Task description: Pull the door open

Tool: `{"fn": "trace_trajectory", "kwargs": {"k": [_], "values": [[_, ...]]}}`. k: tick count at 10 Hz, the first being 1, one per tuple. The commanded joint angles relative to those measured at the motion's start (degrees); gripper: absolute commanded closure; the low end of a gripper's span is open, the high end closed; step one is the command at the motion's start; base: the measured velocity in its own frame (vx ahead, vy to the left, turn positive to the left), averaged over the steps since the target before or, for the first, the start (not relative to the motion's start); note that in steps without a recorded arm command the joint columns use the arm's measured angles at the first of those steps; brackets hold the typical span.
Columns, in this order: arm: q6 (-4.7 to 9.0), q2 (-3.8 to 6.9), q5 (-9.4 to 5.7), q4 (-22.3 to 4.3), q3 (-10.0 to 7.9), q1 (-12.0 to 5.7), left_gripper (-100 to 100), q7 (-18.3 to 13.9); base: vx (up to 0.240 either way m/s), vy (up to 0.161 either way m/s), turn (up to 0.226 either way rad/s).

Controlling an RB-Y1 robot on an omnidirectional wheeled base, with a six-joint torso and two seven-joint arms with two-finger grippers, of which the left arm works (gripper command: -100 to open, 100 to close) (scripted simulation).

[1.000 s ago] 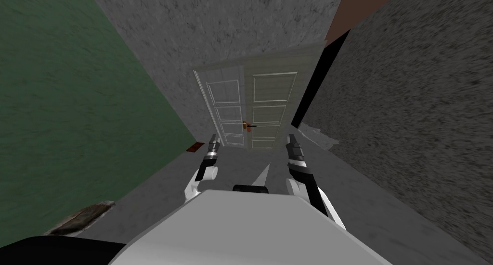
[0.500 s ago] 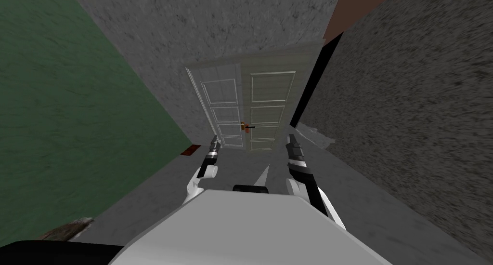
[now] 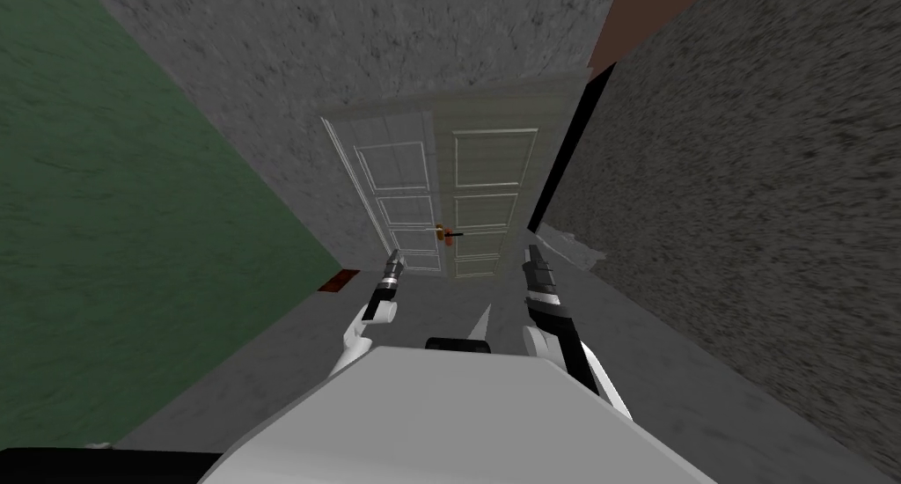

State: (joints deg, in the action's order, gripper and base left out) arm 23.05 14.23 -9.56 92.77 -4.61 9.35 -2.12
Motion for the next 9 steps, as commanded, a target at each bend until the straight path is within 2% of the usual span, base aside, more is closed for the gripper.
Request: {"fn": "trace_trajectory", "kwargs": {"k": [1, 9], "values": [[0.10, 0.56, -0.12, -2.7, 0.03, -1.13, -100, -0.6, 0.092, -0.003, -0.097], [0.42, 4.13, -1.07, -14.5, -0.16, -5.90, -100, -3.8, 0.102, 0.003, -0.075]]}}
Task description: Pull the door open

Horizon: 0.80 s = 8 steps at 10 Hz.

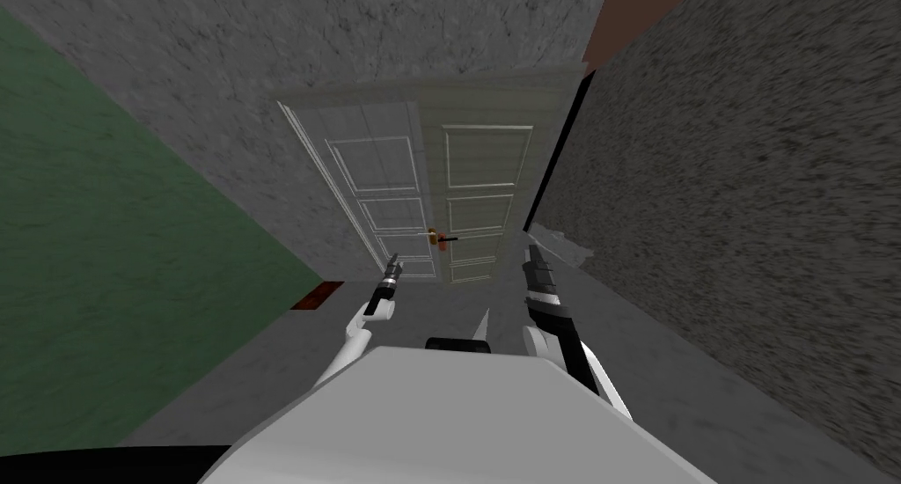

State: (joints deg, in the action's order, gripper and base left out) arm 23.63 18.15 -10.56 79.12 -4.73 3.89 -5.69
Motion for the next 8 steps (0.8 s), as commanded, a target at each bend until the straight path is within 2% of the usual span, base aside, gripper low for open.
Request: {"fn": "trace_trajectory", "kwargs": {"k": [1, 8], "values": [[-0.12, 0.61, -0.17, -2.2, -0.05, -1.01, -100, -0.6, 0.120, -0.005, -0.067], [0.15, 3.21, -0.88, -11.2, -0.08, -4.80, -100, -3.1, 0.095, 0.001, -0.069]]}}
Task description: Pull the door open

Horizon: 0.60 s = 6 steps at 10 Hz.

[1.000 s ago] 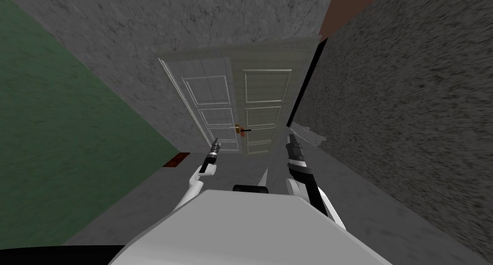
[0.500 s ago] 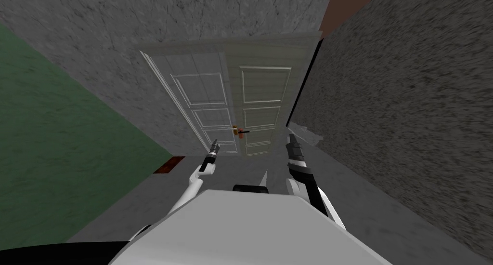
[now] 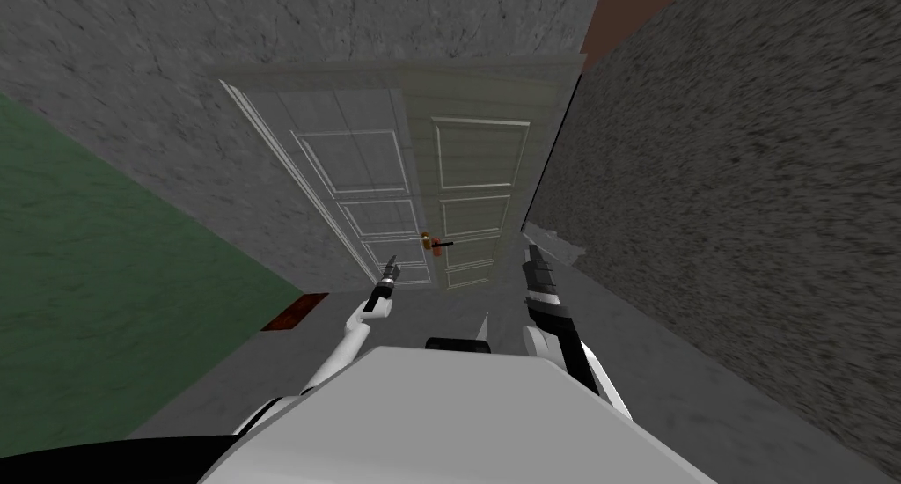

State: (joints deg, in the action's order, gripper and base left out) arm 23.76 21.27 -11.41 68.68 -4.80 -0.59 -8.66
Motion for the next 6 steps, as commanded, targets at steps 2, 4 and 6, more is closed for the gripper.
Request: {"fn": "trace_trajectory", "kwargs": {"k": [2, 4, 6], "values": [[0.08, 0.68, -0.19, -2.9, 0.02, -1.27, -100, -0.8, 0.103, 0.011, -0.074], [0.15, 1.25, -0.35, -5.1, 0.05, -2.20, -100, -1.4, 0.087, -0.011, -0.062], [0.27, 2.16, -0.60, -8.6, 0.17, -3.84, -100, -2.4, 0.122, 0.005, -0.123]]}}
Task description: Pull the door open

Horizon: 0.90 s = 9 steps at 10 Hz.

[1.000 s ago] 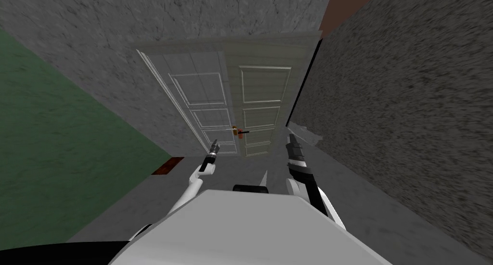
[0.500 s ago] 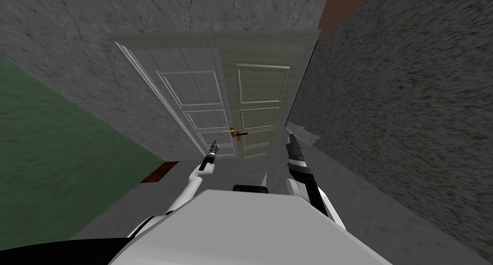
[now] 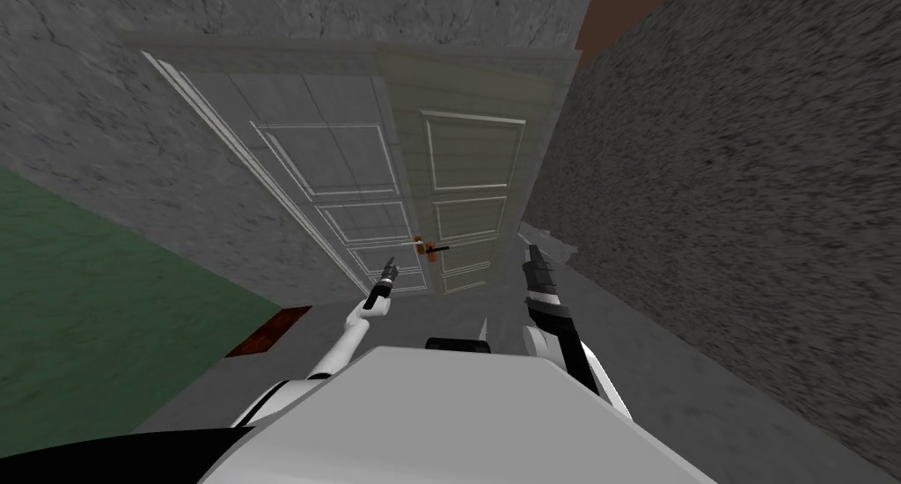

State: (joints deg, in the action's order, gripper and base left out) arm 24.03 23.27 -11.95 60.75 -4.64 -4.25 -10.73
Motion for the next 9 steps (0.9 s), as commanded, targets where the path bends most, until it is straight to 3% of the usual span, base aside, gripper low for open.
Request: {"fn": "trace_trajectory", "kwargs": {"k": [1, 4, 5, 6, 9], "values": [[0.06, 0.56, -0.18, -2.3, 0.08, -0.94, -100, -0.8, 0.167, 0.007, -0.100], [0.21, 1.14, -0.36, -5.6, 0.48, -2.73, -100, -1.7, 0.150, -0.033, -0.095], [0.25, 1.02, -0.32, -5.0, 0.38, -2.38, -100, -1.5, 0.058, -0.018, -0.016], [0.18, 2.64, -0.55, -6.4, -1.24, -1.53, -100, -1.7, 0.054, 0.080, 0.143], [0.17, 3.94, -0.69, -7.6, -2.64, -1.01, -100, -1.9, 0.119, 0.099, 0.028]]}}
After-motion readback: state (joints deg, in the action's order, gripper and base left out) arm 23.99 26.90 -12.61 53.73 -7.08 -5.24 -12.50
